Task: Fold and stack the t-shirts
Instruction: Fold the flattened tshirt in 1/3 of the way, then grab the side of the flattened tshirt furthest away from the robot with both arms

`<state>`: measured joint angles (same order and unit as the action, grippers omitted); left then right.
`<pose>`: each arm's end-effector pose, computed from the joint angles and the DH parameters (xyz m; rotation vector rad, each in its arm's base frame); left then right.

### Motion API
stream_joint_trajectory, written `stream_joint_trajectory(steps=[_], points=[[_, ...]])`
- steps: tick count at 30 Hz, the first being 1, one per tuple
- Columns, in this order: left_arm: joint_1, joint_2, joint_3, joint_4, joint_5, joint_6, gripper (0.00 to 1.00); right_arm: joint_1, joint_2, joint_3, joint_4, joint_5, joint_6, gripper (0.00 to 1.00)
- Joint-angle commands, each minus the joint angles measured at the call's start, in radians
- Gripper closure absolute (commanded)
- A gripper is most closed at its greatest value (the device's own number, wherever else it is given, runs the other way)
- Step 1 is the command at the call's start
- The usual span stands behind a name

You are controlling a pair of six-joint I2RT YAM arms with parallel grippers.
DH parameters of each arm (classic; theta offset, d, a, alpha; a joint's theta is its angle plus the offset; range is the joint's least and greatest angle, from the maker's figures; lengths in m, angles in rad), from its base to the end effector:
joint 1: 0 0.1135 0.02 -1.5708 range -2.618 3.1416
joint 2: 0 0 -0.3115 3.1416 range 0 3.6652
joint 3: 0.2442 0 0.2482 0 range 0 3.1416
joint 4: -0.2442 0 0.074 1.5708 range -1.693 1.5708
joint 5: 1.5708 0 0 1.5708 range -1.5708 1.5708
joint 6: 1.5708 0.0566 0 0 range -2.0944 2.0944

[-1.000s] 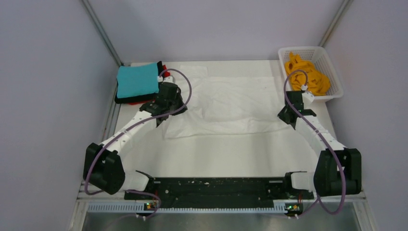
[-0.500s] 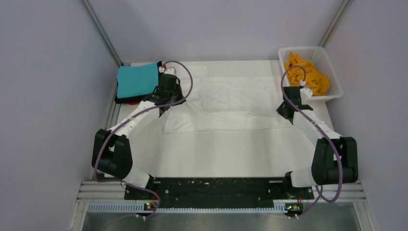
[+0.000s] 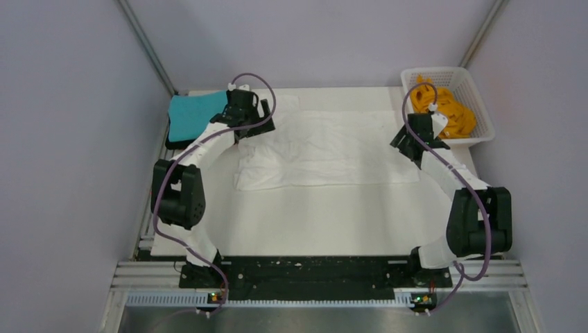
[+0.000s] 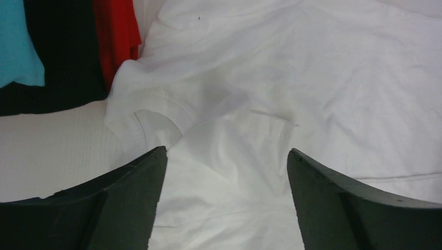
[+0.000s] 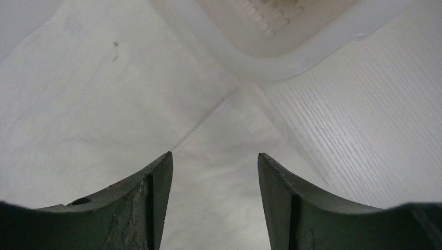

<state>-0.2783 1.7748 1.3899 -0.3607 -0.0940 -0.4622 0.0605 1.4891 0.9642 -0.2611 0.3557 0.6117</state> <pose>0.4097 -0.1115 0.2953 -0.2613 2.3126 -0.2665 0.3235 -0.0002 0.2653 0.7874 2.1580 -0.0761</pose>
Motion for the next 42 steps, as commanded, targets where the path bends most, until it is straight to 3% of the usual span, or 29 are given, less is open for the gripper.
stream_joint_trajectory(steps=[1, 4, 5, 8, 12, 16, 20, 24, 27, 34, 37, 42], points=[[-0.001, -0.037, 0.046, -0.047, 0.081, -0.03, 0.01, 0.015, -0.102, -0.015, -0.006, -0.057, -0.043, 0.25], [-0.012, -0.08, -0.065, 0.011, 0.174, -0.069, 0.01, 0.075, -0.154, -0.085, 0.02, -0.092, -0.07, 0.04], [-0.018, -0.093, -0.105, 0.041, 0.201, -0.083, 0.01, 0.097, -0.165, -0.115, 0.048, -0.112, -0.08, 0.01], [-0.041, -0.083, -0.198, 0.125, 0.288, -0.12, 0.01, 0.132, -0.143, -0.193, 0.166, -0.212, -0.088, 0.01], [-0.05, -0.005, -0.223, 0.146, 0.338, -0.141, 0.01, 0.155, -0.009, -0.174, 0.25, -0.323, -0.106, 0.01], [-0.05, 0.044, -0.23, 0.103, 0.306, -0.142, 0.01, 0.167, 0.074, -0.15, 0.245, -0.325, -0.117, 0.03], [-0.055, 0.002, -0.327, 0.135, 0.309, -0.162, 0.01, 0.167, 0.057, -0.193, 0.17, -0.252, -0.071, 0.04], [-0.07, -0.06, -0.438, 0.138, 0.287, -0.201, 0.01, 0.167, -0.041, -0.283, 0.076, -0.199, -0.031, 0.04], [-0.102, -0.124, -0.551, 0.154, 0.272, -0.26, 0.01, 0.167, -0.142, -0.371, 0.027, -0.242, 0.014, 0.04], [-0.264, -0.419, -0.791, 0.034, 0.034, -0.454, 0.01, 0.175, -0.447, -0.513, -0.18, -0.2, 0.147, 0.03], [-0.351, -0.495, -0.869, 0.011, 0.014, -0.547, 0.01, 0.178, -0.557, -0.553, -0.256, -0.197, 0.183, 0.02], [-0.406, -0.587, -0.946, -0.019, -0.024, -0.625, 0.01, 0.187, -0.69, -0.602, -0.343, -0.207, 0.237, 0.02]])
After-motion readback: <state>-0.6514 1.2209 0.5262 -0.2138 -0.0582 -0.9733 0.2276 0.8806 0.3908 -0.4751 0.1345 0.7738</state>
